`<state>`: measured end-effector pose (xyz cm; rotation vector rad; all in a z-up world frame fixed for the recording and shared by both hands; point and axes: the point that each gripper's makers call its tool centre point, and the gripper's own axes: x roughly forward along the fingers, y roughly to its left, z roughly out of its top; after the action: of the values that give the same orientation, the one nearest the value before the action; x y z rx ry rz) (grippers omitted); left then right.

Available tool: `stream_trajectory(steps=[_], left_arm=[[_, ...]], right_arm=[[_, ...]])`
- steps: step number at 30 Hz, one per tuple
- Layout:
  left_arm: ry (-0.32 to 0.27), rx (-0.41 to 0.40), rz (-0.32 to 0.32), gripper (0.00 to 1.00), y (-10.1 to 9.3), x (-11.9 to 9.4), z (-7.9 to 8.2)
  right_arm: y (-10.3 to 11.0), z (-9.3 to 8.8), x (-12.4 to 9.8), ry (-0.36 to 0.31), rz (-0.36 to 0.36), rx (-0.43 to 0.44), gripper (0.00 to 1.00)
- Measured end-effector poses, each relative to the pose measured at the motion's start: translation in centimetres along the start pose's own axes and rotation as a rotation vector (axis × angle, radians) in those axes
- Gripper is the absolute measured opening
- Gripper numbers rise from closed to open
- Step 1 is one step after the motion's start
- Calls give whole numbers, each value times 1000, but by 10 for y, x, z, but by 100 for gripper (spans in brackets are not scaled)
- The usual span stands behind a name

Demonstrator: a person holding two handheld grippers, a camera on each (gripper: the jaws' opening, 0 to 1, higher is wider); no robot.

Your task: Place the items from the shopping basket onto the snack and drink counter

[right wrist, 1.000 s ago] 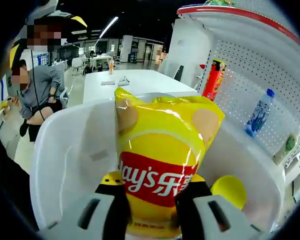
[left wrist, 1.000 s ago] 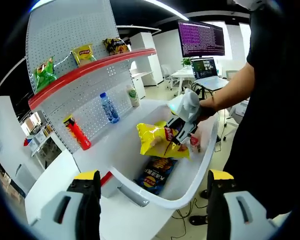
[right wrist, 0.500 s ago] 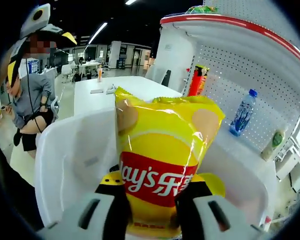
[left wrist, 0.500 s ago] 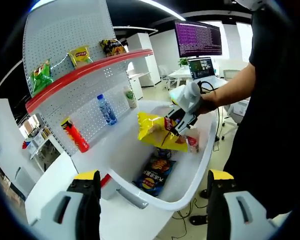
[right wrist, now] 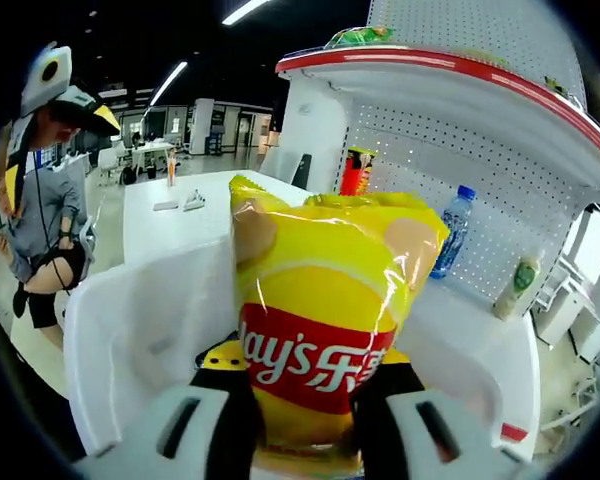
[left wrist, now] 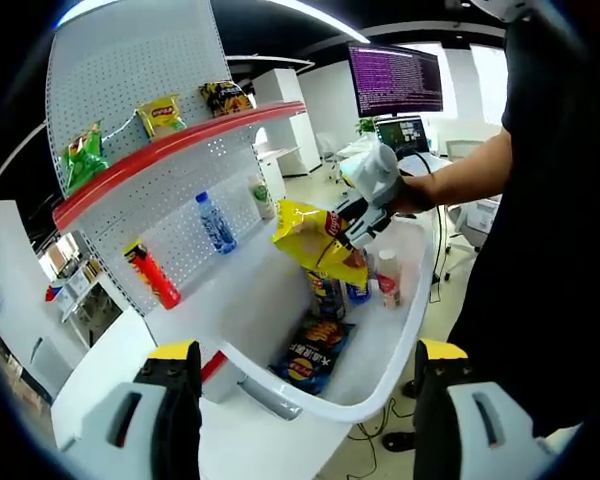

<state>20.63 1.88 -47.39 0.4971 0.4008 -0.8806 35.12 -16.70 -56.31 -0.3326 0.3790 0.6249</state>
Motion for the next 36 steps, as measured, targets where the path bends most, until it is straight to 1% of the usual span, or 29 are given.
stream_trajectory(steps=[5,7,9,11,15,17,20,24,31,34,36], left_arm=[[-24,-5,6,88,1,-4,6],[-46,-7,18,88,3,-7,12],[-68,-27,27,88,6,-10,16],[-83,-40,33,88,8,-12,17],[-76,-43,42,88,9,-13,15],[-72,-40,40,88,8,-12,14],[-75,-37,38,88,6,-12,16],[-74,-34,36,88,6,-10,17],[-69,-28,38,88,8,-11,16],[-71,-28,40,88,10,-11,16],[-71,-27,41,88,11,-11,15]], right_arm=[[-18,6,-5,-20,-44,22,36],[-25,8,-7,-24,-58,30,36],[-30,11,-9,-31,-72,31,36],[-34,14,-12,-37,-83,34,36],[-44,21,-19,-53,-114,35,36],[-46,27,-23,-67,-118,55,36],[-50,32,-26,-71,-130,74,36],[-52,38,-28,-76,-134,54,36],[-63,62,-34,-118,-170,56,36],[-64,72,-35,-142,-153,86,36],[-65,77,-36,-145,-157,83,36]])
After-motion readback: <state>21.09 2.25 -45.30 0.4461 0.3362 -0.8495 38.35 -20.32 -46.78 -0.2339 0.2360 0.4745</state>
